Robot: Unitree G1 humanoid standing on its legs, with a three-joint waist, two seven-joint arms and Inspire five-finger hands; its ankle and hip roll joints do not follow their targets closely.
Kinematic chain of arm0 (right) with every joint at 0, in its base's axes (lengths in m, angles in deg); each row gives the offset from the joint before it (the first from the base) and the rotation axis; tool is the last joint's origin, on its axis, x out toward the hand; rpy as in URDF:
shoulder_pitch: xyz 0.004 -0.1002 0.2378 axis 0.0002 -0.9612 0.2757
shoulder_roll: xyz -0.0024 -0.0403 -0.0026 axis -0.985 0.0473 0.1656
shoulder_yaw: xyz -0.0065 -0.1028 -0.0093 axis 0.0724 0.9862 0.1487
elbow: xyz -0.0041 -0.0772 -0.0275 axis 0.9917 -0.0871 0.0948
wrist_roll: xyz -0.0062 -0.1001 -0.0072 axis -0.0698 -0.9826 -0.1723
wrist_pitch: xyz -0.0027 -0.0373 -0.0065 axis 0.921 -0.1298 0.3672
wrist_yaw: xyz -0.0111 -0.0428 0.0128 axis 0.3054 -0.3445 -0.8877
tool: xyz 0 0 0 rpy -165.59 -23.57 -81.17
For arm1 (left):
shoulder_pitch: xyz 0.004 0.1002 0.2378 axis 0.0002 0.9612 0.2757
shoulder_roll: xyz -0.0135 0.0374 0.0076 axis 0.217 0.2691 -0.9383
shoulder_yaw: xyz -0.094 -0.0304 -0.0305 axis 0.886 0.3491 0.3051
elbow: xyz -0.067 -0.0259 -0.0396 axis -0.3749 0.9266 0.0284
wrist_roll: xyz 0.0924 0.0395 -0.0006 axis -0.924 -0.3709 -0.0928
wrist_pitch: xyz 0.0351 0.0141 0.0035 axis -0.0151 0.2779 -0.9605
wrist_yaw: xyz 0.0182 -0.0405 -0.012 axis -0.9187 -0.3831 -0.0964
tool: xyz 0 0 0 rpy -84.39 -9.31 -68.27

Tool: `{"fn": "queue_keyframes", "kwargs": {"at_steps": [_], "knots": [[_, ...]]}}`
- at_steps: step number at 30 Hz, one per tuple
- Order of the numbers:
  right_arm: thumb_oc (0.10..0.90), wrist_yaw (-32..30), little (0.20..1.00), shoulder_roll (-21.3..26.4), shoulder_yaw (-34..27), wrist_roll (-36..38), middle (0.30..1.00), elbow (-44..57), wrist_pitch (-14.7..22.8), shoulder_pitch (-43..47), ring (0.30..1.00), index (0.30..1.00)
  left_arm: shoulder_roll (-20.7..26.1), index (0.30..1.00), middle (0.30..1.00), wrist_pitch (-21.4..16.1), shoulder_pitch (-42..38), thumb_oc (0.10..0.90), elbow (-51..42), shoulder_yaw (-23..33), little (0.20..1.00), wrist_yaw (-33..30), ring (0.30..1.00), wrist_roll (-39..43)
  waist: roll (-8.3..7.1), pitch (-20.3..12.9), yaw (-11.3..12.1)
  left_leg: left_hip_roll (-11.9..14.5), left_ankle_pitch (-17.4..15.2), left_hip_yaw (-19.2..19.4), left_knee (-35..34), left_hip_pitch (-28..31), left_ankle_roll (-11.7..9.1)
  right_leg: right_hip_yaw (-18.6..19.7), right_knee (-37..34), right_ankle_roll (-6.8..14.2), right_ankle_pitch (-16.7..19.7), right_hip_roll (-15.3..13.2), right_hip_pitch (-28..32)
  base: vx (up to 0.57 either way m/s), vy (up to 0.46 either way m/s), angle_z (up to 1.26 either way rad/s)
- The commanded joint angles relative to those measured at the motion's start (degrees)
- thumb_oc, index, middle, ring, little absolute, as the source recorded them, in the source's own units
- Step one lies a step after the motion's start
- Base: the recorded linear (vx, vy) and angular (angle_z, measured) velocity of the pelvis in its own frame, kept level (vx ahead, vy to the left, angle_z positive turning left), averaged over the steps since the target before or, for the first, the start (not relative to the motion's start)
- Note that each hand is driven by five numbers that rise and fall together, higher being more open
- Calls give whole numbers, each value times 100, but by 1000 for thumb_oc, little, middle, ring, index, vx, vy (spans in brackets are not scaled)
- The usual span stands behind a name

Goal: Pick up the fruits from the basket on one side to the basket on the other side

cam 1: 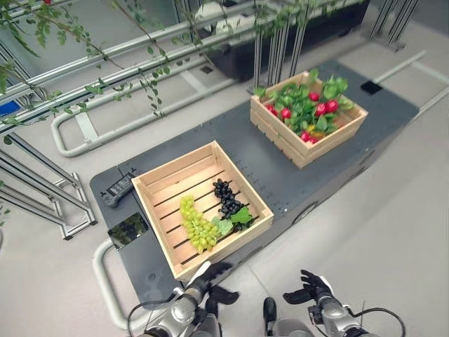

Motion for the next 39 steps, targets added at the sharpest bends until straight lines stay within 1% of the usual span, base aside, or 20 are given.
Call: {"fn": "queue_keyframes", "kwargs": {"at_steps": [1,3,4,5,6,7,9,10,11,12,14,16,17,21,23,26,28,33,35,39], "knots": [[800,-159,900,-110,227,195,900,245,315,185,900,900,248,900,900,-729,-930,800,-1222,137,900,-380,900,292,-236,335,-15,-198,225,-100,-115,-13,26,-315,386,155,193,-528,-122,-13,64,-4],[800,-189,900,-72,284,117,900,354,308,175,900,900,476,900,900,-834,-1069,800,-1969,118,900,-689,900,52,-197,395,-21,-231,207,-123,-109,-84,15,-336,403,142,176,-544,-215,-54,62,6],[800,-256,900,-3,306,184,900,508,246,196,900,900,882,900,900,-482,-1318,800,-3098,89,900,-1016,900,-202,-131,487,13,-290,219,-237,-107,-187,5,-359,460,143,178,-565,-339,-76,54,16],[800,-247,900,41,280,196,900,549,235,206,900,900,1111,900,900,-474,-1477,800,-3584,192,900,-1279,900,-598,-85,531,34,-309,231,-279,-135,-228,-1,-391,469,146,182,-585,-389,-57,39,20],[800,-247,900,53,275,196,900,561,231,205,900,900,1168,900,900,-387,-1515,800,-3736,233,900,-1276,900,-619,-78,536,35,-313,228,-283,-135,-236,-2,-397,469,144,178,-589,-393,-31,34,20],[800,-249,900,110,279,171,900,658,197,189,900,900,1468,900,900,-111,-1716,800,-4317,389,900,-1736,900,-1175,-40,580,32,-335,214,-305,-141,-279,-8,-412,465,133,163,-607,-421,-21,26,16],[800,-251,900,145,318,211,900,676,219,196,900,900,1732,900,900,5,-1934,800,-4559,447,900,-2035,900,-1253,-17,620,24,-353,213,-318,-130,-318,-9,-425,491,128,149,-616,-458,-27,25,18],[800,-237,900,217,356,258,900,719,266,190,900,900,2026,900,900,-17,-2200,800,-4682,627,900,-2390,900,-1372,14,668,10,-373,192,-324,-86,-385,-13,-447,532,109,109,-616,-508,-31,30,14],[800,-214,900,253,351,248,900,736,274,199,900,900,2178,900,900,47,-2346,800,-4683,728,900,-2620,900,-1545,34,697,-7,-380,184,-328,-49,-430,-20,-440,569,94,90,-613,-547,-26,26,7],[800,-215,900,254,352,249,900,738,275,202,900,900,2190,900,900,45,-2360,800,-4673,732,900,-2646,900,-1557,34,702,-10,-381,181,-329,-39,-438,-21,-440,579,93,85,-614,-555,0,0,0],[800,-222,900,302,365,274,900,802,272,203,900,900,2456,900,900,263,-2668,800,-4560,781,900,-3118,900,-2079,50,754,-52,-391,167,-323,50,-521,-29,-437,654,75,61,-611,-633,0,0,0],[800,-201,900,384,383,375,900,823,317,240,900,900,2727,900,900,447,-3094,800,-4297,747,900,-3397,900,-2220,57,842,-121,-399,142,-287,199,-626,-42,-422,770,47,19,-606,-736,-28,37,2],[800,-191,900,404,376,371,900,828,327,239,900,900,2780,900,900,475,-3168,800,-4249,741,900,-3445,900,-2242,60,857,-136,-402,137,-279,230,-645,-42,-415,796,40,9,-601,-754,-21,45,2],[800,-150,900,559,294,375,900,895,358,236,900,900,3154,900,900,886,-3616,800,-3823,611,900,-3694,900,-2585,59,967,-250,-400,86,-198,428,-757,-45,-356,951,15,-47,-581,-884,-13,50,-4],[800,-118,900,680,259,364,900,972,312,267,900,900,3326,900,900,1161,-3890,800,-3444,355,900,-3657,900,-2892,57,1058,-343,-404,54,-133,579,-856,-37,-289,1063,2,-74,-563,-1000,-27,72,-5],[800,-77,900,777,234,377,900,983,294,344,900,900,3467,900,900,1265,-4207,800,-3202,20,900,-3488,900,-2971,53,1138,-400,-424,24,-79,750,-988,-29,-249,1177,-8,-87,-560,-1125,-39,47,-5],[800,-27,900,866,193,423,900,944,270,515,900,900,3564,900,900,1411,-4585,800,-2895,-362,900,-3262,900,-3087,20,1264,-461,-451,-19,-20,982,-1159,-8,-207,1346,-10,-92,-565,-1295,-66,33,-11],[800,13,900,977,88,537,900,977,379,676,900,900,3665,900,900,1453,-5014,800,-2320,-785,900,-3108,900,-3488,-6,1462,-566,-464,-104,57,1307,-1404,29,-91,1617,-20,-137,-545,-1556,-42,40,-5],[800,-62,900,1007,62,548,900,943,390,785,900,900,3642,900,900,1471,-5235,800,-1998,-976,900,-2922,900,-3628,-36,1479,-605,-454,-144,141,1462,-1634,56,-51,1738,-17,-142,-553,-1796,-52,50,-12],[800,-99,900,1044,16,660,900,927,396,897,900,900,3679,900,900,1506,-5344,800,-1836,-1130,900,-2800,900,-3688,-73,1479,-621,-448,-185,183,1617,-1882,82,-4,1857,-14,-137,-538,-2045,-37,33,-1]]}}
